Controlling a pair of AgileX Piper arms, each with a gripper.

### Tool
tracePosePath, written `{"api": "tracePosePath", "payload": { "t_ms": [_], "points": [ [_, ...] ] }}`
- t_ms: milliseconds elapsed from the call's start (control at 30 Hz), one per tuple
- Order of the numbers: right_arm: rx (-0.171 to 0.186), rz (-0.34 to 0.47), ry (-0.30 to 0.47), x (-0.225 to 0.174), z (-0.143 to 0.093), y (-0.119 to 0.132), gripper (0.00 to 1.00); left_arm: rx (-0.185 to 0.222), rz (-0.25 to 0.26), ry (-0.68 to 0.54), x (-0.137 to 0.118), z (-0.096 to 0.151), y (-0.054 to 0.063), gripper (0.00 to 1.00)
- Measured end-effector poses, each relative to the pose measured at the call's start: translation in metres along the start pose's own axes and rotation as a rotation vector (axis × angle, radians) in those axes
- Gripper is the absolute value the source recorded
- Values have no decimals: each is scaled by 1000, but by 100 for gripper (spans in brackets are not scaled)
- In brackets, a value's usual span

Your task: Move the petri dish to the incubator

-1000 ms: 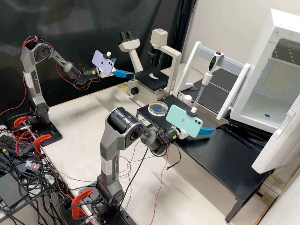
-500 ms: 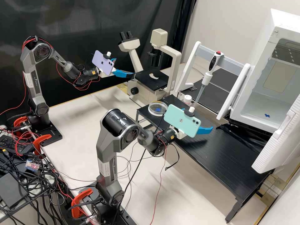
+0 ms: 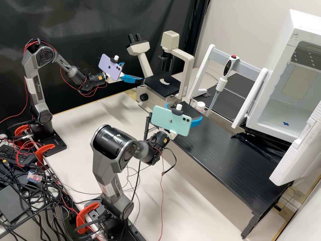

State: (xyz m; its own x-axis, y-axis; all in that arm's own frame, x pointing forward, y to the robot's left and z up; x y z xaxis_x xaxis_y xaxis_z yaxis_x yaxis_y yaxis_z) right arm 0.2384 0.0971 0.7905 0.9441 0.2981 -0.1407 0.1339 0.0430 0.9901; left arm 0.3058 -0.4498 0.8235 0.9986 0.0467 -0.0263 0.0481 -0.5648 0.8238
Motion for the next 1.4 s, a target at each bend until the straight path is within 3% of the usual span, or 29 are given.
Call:
{"api": "tracePosePath", "payload": {
  "t_ms": [233, 533, 833, 867, 1400],
  "points": [
    [1, -73, 41, 0, -8, -19, 100, 0, 0, 0, 0, 0, 0, 100],
    [-24, -155, 10, 5, 1, -41, 100, 0, 0, 0, 0, 0, 0, 100],
    [-28, -192, -6, 8, 8, -54, 100, 0, 0, 0, 0, 0, 0, 100],
    [-27, -189, -4, 9, 8, -54, 0, 0, 0, 0, 0, 0, 0, 100],
    [-29, -190, -4, 12, 10, -55, 0, 0, 0, 0, 0, 0, 0, 100]
  ]
}}
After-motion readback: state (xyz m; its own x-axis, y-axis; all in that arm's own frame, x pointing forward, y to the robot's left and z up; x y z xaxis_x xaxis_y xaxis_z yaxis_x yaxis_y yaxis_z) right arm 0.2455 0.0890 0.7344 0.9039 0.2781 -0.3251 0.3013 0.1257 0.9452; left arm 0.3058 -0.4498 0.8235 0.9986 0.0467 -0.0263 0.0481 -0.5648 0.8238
